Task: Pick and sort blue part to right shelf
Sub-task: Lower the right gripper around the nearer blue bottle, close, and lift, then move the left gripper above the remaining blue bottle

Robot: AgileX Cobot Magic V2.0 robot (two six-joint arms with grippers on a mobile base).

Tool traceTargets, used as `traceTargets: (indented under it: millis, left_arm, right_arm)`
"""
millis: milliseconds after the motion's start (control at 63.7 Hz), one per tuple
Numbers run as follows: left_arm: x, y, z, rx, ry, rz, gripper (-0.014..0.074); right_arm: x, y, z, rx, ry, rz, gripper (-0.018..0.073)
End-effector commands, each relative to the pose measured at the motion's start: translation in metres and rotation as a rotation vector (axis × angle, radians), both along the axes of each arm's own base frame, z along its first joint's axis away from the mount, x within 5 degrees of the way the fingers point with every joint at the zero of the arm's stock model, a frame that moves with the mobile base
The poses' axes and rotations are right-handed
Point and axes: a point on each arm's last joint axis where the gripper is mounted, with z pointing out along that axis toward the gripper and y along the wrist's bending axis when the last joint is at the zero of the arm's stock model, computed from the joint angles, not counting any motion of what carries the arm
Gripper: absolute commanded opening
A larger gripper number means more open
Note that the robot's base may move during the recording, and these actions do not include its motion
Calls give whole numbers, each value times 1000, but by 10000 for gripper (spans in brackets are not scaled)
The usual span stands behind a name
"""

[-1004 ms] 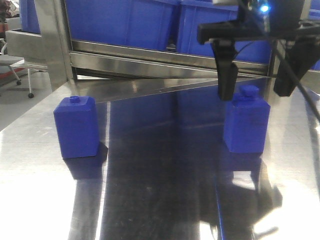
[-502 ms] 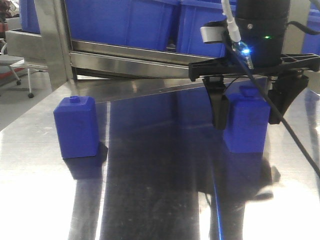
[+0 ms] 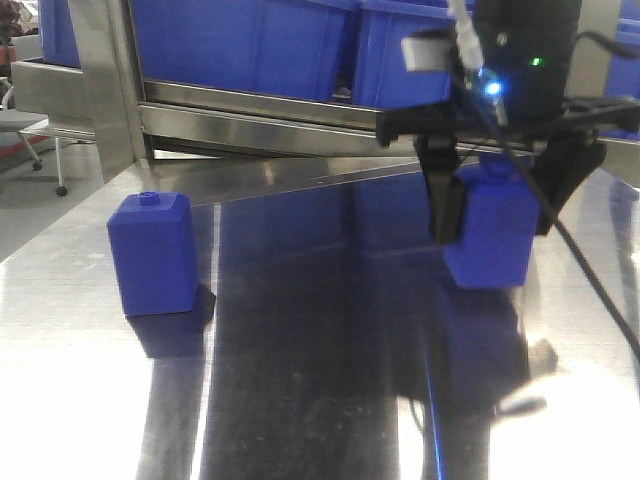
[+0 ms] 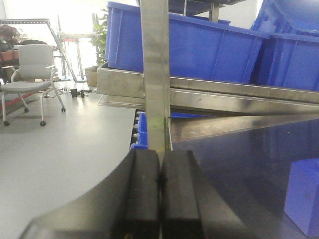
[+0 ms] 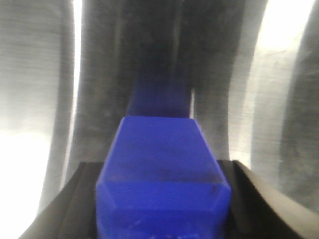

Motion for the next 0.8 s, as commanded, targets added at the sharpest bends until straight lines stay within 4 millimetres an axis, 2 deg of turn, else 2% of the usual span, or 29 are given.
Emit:
traceTargets:
  millis: [0, 298, 439, 565, 659, 784]
  left_arm:
    - [-2, 0, 0, -18, -80, 0, 134]
    - [-2, 0, 0, -18, -80, 0, 134]
    - [-2, 0, 0, -18, -80, 0, 134]
    - [-2, 0, 0, -18, -80, 0, 134]
    - [-2, 0, 0, -18, -80, 0, 134]
    - [-2, 0, 0, -18, -80, 0, 134]
  right_arm:
    - [-12, -11, 42, 44, -162, 58, 396]
    - [-58, -68, 60, 84, -470, 177, 396]
    - [-78, -101, 59, 54, -612, 144, 396]
    - [-96, -130, 57, 33, -758, 44, 396]
    - [-110, -143, 59, 24, -880, -7, 396]
    - [-131, -148, 56, 27, -1024, -27, 396]
